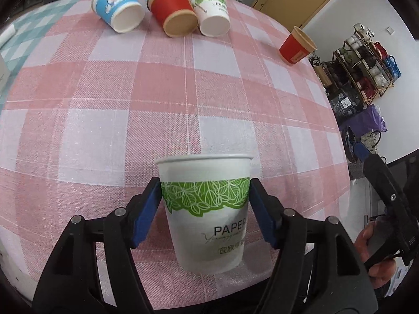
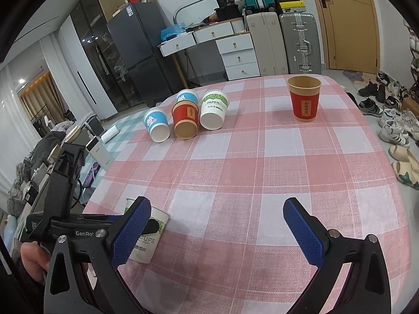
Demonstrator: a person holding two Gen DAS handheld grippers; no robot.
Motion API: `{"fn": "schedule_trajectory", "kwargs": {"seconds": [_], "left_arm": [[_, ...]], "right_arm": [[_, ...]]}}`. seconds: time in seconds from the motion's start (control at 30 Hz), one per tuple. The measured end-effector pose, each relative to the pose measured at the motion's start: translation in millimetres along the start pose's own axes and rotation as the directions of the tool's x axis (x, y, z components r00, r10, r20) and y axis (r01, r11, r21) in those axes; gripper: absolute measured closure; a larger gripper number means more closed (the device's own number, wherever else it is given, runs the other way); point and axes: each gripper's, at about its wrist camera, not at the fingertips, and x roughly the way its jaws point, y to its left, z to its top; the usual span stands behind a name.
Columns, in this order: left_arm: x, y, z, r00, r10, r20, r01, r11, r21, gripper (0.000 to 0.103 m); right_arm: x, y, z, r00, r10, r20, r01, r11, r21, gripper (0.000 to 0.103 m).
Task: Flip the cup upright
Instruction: 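Lift the cup with the left gripper, set it down, and open, then bring the right gripper to the white cup and close on it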
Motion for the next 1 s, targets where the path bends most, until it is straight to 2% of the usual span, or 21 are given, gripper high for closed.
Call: {"fn": "schedule_trajectory", "kwargs": {"seconds": [0.1, 0.23, 0.3, 0.47, 0.6, 0.67, 0.73, 0.93, 1.0], "left_arm": [[6, 6, 2, 0.999, -0.031, -0.024, 0.03, 0.999, -0.036, 0.034], [-2, 0, 4, 1.0, -0.009, 0.001, 0.009, 1.0, -0.009, 0.026], [-15, -7, 6, 0.999, -0.025, 0.032, 0.025, 0.999, 0.021, 0.026], [-63, -24, 9, 0.986, -0.001, 0.166, -0.009, 0.998, 0.064, 0.022], [-106, -40, 2, 0.948, 0.025, 0.316, -0.062, 0.992, 0.108, 0.018], [-123, -48, -3, 0.917, 0.092, 0.389, -0.144, 0.984, 0.107, 0.018], [-136, -51, -8, 0.889, 0.125, 0.44, -0.187, 0.977, 0.102, 0.016], [-157, -42, -26, 0.851, 0.165, 0.498, -0.21, 0.977, 0.035, 0.011], [-160, -38, -34, 0.845, 0.17, 0.508, -0.209, 0.978, 0.021, 0.011]], "right_arm": [[-1, -1, 1, 1.0, 0.001, 0.003, -0.001, 1.0, 0.005, 0.0], [-2, 0, 2, 1.0, 0.003, 0.006, -0.003, 1.0, 0.0, 0.0], [-3, 2, 3, 1.0, 0.006, 0.008, -0.006, 1.0, -0.003, 0.0], [-11, 11, 6, 1.0, 0.015, 0.026, -0.015, 1.0, -0.018, 0.0], [-20, 17, 10, 0.999, 0.032, 0.039, -0.031, 0.999, -0.023, 0.0], [-28, 20, 12, 0.998, 0.047, 0.048, -0.046, 0.999, -0.019, 0.0], [-32, 25, 14, 0.997, 0.065, 0.039, -0.064, 0.998, -0.026, 0.0], [-43, 44, 6, 0.994, 0.107, 0.02, -0.106, 0.993, -0.051, 0.0], [-43, 47, 2, 0.993, 0.116, 0.005, -0.116, 0.992, -0.048, 0.0]]}}
